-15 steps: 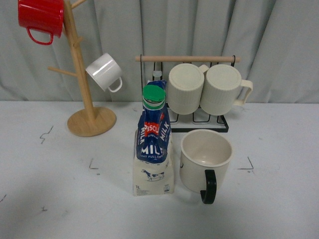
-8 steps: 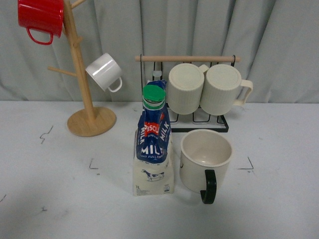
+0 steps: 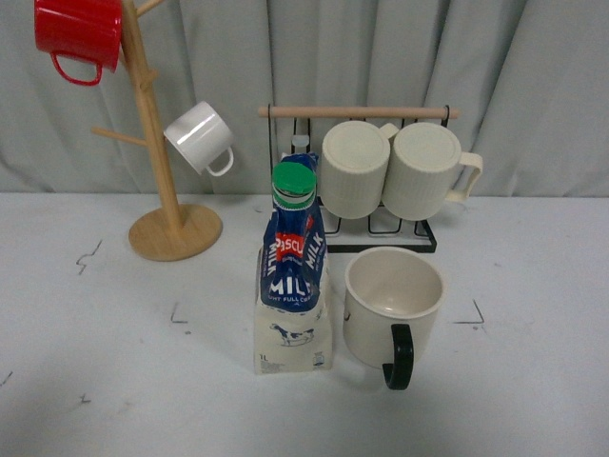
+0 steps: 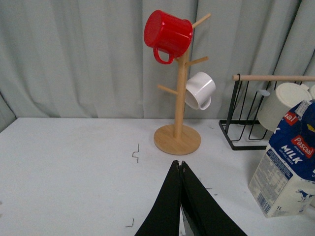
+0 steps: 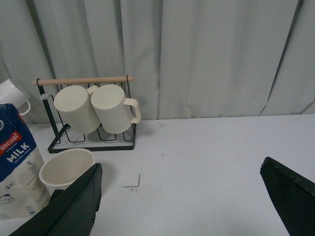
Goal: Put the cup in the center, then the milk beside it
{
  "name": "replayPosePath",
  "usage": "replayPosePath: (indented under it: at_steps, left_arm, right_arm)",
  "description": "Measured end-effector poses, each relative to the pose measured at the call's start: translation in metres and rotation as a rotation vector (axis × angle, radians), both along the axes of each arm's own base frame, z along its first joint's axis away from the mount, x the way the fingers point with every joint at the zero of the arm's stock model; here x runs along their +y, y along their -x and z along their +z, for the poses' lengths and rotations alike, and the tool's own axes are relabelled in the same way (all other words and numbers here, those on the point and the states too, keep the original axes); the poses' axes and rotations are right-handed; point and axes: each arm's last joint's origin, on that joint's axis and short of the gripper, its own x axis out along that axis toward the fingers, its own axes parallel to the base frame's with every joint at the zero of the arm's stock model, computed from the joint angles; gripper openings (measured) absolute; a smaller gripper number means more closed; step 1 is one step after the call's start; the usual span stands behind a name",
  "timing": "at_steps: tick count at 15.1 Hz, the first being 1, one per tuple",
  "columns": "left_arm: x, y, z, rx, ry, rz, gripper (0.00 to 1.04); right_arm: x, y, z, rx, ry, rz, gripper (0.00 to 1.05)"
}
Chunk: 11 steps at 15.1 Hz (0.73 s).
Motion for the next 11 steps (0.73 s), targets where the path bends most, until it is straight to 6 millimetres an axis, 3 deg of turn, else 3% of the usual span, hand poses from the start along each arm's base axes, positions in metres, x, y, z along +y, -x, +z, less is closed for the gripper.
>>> replayPosePath:
  at_steps: [2,9,10,11]
  left_arm:
    - [0.0000,0.0000,0.0004,-0.004,0.000,0.000,0.05]
    - [0.0000,0.0000,0.0004,-0.004,0.000,0.000,0.90]
    - [0.0000,0.0000,0.0004,-0.004,-0.001,0.000,1.00]
    - [0.0000,0.0000,0.0004,-0.004,0.000,0.000,0.97]
  right_arm:
    - [0.0000,0.0000,0.0000,0.000,0.000,0.000,0.98]
    - [0.0000,0.0000,0.0000,0.000,0.000,0.000,0.98]
    - [0.0000,0.0000,0.0000,0.000,0.000,0.000,0.98]
    - [0.0000,0.0000,0.0000,0.000,0.000,0.000,0.98]
